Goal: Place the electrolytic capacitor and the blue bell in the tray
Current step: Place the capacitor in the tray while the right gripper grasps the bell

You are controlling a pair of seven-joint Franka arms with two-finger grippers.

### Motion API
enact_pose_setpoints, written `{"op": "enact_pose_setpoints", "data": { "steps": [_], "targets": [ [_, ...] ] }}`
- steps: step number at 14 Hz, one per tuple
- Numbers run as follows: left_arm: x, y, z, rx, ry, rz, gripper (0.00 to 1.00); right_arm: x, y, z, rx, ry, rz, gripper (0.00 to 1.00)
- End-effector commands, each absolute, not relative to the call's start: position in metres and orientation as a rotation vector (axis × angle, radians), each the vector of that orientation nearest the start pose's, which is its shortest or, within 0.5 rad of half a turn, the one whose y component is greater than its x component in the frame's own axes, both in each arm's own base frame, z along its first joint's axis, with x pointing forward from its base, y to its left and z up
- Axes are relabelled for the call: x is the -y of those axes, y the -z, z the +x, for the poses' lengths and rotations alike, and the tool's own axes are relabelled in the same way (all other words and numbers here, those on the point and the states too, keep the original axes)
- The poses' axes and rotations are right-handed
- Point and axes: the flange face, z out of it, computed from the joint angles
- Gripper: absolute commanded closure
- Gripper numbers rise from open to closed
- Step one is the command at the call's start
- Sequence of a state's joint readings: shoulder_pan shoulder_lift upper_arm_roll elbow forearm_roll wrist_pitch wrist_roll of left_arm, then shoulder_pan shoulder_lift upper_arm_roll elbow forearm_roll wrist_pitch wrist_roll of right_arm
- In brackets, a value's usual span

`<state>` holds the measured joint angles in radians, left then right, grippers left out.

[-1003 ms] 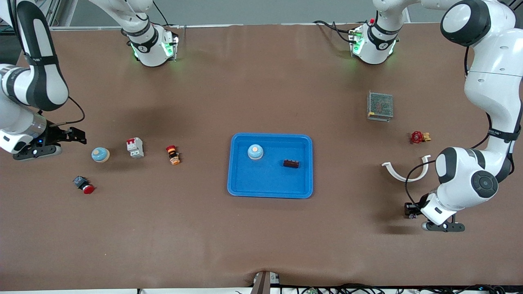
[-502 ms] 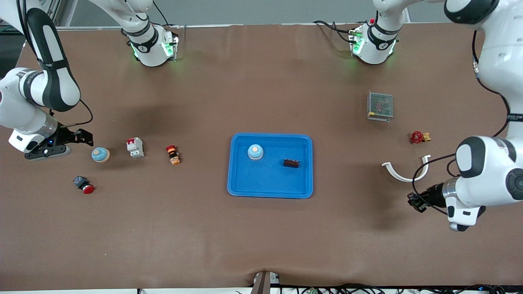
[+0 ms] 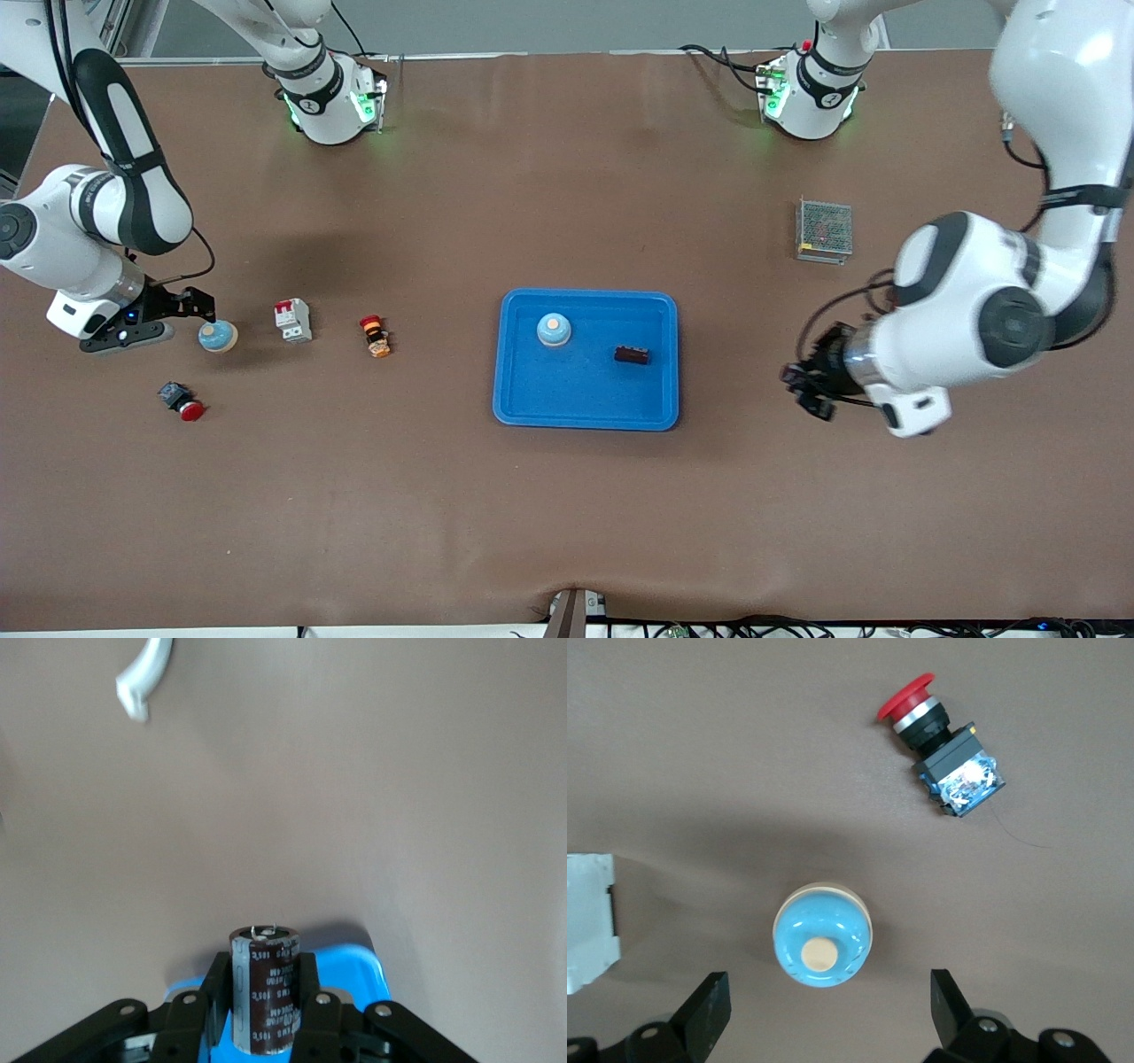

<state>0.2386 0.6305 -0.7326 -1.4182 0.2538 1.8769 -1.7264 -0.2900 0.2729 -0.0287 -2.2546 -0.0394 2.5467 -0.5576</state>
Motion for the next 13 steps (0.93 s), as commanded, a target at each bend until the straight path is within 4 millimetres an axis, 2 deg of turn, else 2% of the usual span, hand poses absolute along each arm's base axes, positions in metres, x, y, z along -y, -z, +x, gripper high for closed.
{"op": "enact_pose_setpoints", "data": {
  "steps": [1,3,4,8,11,13],
  "targets": [
    [0.291,-0.383,0.645,2.013,-0.12,-2.488,1.0,0.175,-0.229,0.509,0.46,-0.004,-3.138,0.0],
    [0.341,-0.357,0.632,2.077,-0.049,-2.462,1.0,0.176,-0.218,0.509,0.459,0.003,-3.139,0.0],
    [0.358,-0.341,0.626,2.091,-0.034,-2.447,1.0,0.176,-0.212,0.508,0.459,0.003,-3.138,0.0],
    [0.389,-0.283,0.618,2.129,0.07,-2.415,1.0,0.172,-0.195,0.507,0.465,0.004,-3.133,0.0],
    [0.406,-0.253,0.611,2.15,0.123,-2.403,1.0,0.169,-0.182,0.506,0.468,-0.001,-3.129,0.0],
    [0.414,-0.241,0.607,2.167,0.138,-2.402,1.0,0.168,-0.178,0.506,0.473,-0.003,-3.127,0.0]
  ]
}}
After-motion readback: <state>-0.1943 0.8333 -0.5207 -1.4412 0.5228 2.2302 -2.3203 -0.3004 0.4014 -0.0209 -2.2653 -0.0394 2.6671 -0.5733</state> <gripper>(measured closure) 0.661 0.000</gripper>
